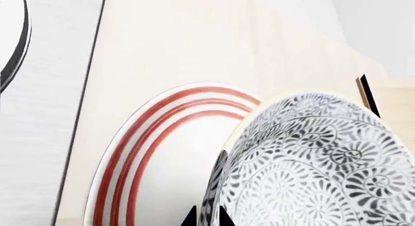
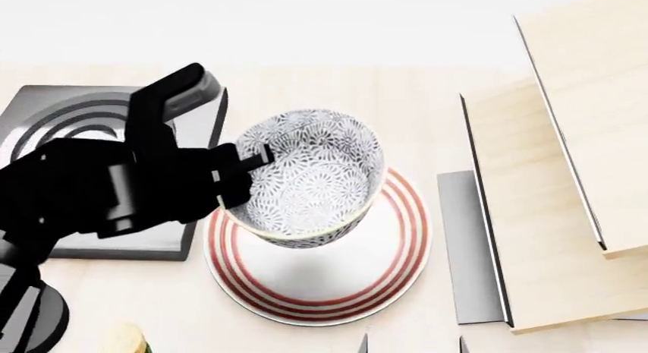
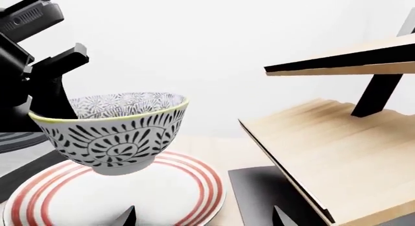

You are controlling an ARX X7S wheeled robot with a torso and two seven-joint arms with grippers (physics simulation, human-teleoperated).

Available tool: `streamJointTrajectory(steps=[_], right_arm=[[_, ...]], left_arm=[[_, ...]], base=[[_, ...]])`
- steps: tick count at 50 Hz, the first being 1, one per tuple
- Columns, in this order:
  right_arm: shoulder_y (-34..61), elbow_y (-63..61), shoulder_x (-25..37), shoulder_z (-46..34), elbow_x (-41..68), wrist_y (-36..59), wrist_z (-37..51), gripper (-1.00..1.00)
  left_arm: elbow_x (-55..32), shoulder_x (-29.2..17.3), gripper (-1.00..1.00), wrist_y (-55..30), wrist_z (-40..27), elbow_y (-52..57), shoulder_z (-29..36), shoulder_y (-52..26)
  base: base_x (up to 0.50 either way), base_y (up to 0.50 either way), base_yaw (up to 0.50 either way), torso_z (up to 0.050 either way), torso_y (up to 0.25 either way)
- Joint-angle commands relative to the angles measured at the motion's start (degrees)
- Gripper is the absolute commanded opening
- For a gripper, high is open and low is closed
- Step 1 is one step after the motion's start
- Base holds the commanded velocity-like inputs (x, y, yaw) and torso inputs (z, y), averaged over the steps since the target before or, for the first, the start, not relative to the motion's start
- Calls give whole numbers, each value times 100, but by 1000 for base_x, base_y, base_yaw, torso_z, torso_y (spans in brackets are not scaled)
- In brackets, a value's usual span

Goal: Pick up the akita bowl and put it on the plate.

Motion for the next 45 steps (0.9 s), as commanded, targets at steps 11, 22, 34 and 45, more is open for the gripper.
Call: streamJointTrajectory(steps=[11, 22, 34, 45], right_arm=[[8, 57, 1, -39, 8, -42, 14, 100], [25, 66, 10, -54, 19, -39, 15, 100], [36, 82, 12, -78, 54, -42, 2, 100], [45, 105, 14, -96, 62, -56, 6, 100]], left_arm=[[-2676, 5, -100, 592, -47, 2, 2491, -17], [-2572, -1, -100, 656, -30, 2, 2206, 69], [-2377, 4, -100, 711, -61, 1, 2145, 262], [-2363, 6, -100, 735, -74, 1, 2261, 364]], base=[[0, 0, 0, 6, -54], [-1, 0, 0, 1, 0], [0, 0, 0, 0, 0], [0, 0, 0, 0, 0]])
